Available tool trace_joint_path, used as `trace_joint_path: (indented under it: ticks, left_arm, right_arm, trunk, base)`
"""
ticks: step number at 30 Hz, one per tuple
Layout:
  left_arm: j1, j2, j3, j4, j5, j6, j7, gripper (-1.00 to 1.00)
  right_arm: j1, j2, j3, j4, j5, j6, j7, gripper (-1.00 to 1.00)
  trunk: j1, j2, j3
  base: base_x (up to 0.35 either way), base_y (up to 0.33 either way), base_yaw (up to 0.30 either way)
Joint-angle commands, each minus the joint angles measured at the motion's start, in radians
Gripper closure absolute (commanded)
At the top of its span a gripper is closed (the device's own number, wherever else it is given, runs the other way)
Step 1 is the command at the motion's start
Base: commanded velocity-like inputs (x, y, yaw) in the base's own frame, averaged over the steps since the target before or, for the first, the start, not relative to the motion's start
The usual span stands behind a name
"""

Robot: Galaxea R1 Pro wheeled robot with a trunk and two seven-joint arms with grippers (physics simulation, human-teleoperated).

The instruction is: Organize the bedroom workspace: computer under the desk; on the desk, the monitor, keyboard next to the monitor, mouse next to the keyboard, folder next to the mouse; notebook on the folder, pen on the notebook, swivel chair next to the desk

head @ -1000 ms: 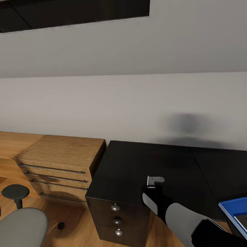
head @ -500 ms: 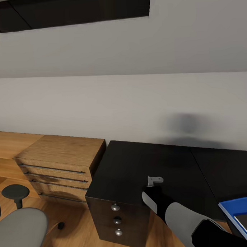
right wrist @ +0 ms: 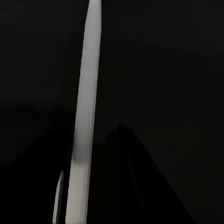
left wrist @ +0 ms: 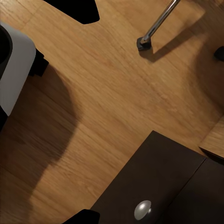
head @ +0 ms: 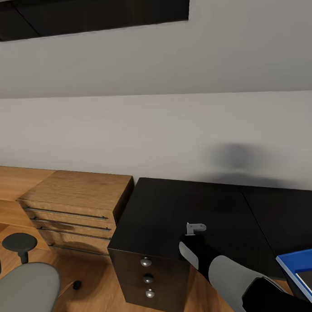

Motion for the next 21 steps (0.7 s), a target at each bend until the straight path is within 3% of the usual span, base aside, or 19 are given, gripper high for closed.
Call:
trace_joint_path:
  ticks: [1, 16, 21]
  left_arm:
    - [0.0, 0.001, -0.003, -0.002, 0.01, -0.007, 0.003, -1.0]
    - [0.0, 0.002, -0.003, -0.002, 0.01, -0.007, 0.003, -1.0]
    - [0.0, 0.002, -0.003, -0.002, 0.01, -0.007, 0.003, -1.0]
  right_arm:
    - [-0.001, 0.0, 0.004, 0.034, -0.003, 0.013, -0.007, 1.0]
    - [-0.001, 0.0, 0.005, 0.031, -0.003, 0.014, -0.007, 1.0]
    - [-0.001, 0.0, 0.001, -0.015, -0.004, 0.044, -0.008, 1.0]
  trunk:
    - [0.0, -0.001, -0.001]
    - [0.0, -0.001, -0.001]
    - [0.0, -0.001, -0.001]
  base:
    - [0.0, 0.0, 0.0]
    - [0.0, 0.0, 0.0]
    - [0.0, 0.0, 0.0]
